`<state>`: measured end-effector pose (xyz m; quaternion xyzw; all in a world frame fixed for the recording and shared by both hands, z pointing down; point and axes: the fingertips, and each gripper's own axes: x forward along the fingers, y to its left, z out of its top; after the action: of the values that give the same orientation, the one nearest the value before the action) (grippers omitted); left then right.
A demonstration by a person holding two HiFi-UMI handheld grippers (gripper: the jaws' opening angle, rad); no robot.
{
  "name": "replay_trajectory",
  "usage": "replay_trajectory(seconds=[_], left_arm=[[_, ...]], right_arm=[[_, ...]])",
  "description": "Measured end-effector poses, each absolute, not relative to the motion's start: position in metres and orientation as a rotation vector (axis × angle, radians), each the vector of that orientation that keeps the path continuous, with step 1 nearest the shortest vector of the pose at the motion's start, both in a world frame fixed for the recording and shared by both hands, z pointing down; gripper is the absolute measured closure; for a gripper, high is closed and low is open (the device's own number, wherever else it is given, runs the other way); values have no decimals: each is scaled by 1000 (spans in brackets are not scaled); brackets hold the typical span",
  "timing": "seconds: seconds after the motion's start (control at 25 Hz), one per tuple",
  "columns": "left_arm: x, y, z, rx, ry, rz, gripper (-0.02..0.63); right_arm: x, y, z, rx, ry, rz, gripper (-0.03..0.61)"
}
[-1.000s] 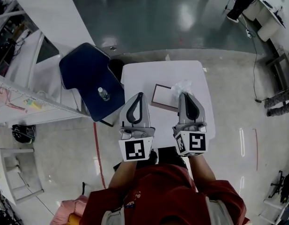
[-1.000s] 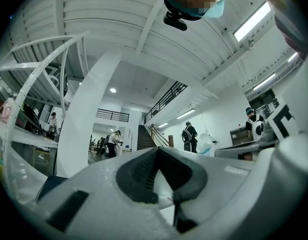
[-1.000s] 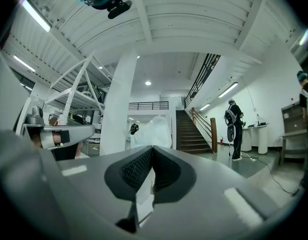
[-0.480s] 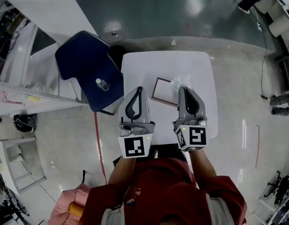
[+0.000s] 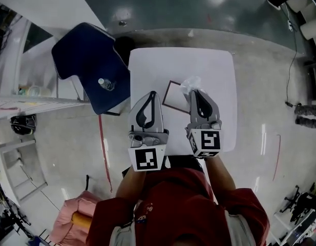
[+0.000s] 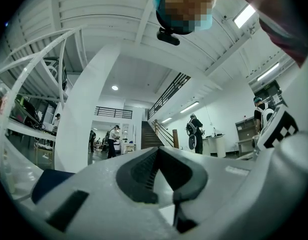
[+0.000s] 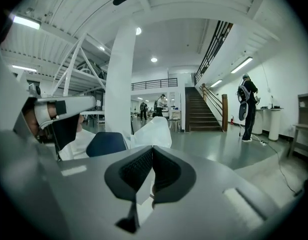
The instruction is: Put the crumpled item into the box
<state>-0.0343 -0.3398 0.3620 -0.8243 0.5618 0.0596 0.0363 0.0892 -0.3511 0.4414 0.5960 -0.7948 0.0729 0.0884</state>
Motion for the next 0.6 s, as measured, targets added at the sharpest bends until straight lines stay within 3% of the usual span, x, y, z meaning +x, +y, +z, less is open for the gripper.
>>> replay_trajectory(seconds=[0.6], left_arm=[[-32,-375,394,-2517,1779,102,611]], right_arm=[[72,-389,551,1444,-2269,371,575]])
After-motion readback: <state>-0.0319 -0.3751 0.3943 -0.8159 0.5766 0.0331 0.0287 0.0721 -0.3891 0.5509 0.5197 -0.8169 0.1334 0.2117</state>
